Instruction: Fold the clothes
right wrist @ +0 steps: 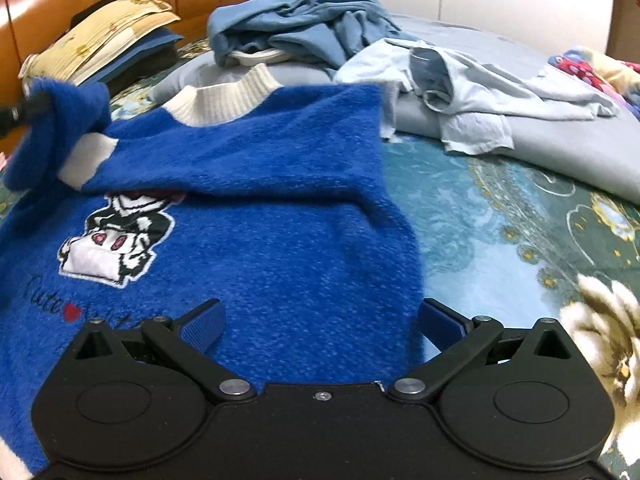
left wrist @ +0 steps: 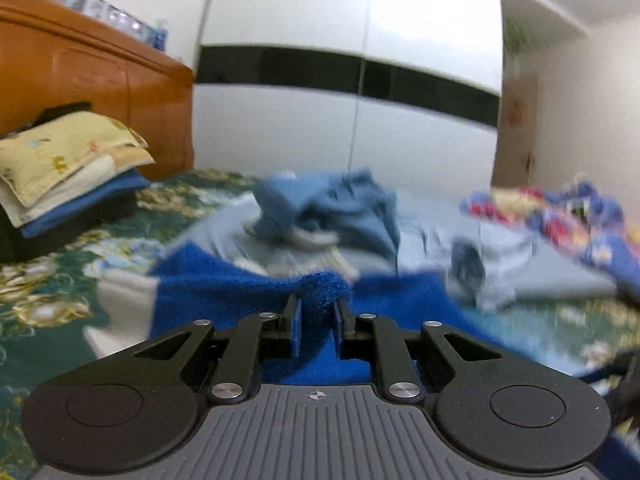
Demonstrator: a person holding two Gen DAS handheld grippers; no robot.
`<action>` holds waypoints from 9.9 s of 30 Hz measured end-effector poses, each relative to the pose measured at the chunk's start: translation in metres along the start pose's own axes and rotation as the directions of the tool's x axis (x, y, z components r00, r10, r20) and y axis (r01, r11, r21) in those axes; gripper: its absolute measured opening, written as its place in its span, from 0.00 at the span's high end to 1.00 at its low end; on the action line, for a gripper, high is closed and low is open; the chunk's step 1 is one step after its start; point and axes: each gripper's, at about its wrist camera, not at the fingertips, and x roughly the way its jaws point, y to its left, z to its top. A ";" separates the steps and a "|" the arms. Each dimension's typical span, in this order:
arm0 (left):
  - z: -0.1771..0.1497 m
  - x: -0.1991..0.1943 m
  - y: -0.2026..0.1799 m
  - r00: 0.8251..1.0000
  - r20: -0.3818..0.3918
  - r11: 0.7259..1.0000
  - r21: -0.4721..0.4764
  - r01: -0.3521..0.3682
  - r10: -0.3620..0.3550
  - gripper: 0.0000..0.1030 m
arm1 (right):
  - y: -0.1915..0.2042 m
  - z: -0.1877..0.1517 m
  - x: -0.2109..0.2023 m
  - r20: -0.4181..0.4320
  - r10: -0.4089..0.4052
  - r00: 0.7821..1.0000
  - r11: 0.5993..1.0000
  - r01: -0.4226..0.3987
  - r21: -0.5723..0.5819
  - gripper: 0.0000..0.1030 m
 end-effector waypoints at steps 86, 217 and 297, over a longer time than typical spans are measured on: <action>-0.071 -0.089 0.076 0.923 -0.232 0.929 -0.142 -0.343 0.305 0.19 | 0.076 0.025 0.001 0.279 0.104 0.955 0.942 -0.185 0.280 0.93; -0.040 0.000 0.138 0.918 -0.240 0.855 -0.348 -0.385 0.315 0.01 | -0.043 0.086 0.044 0.211 0.093 0.973 0.922 -0.165 0.352 0.52; -0.155 -0.222 0.079 0.950 -0.306 0.891 -0.446 -0.085 -0.063 0.91 | -0.041 -0.161 -0.136 0.034 0.338 0.941 0.901 -0.334 0.279 0.85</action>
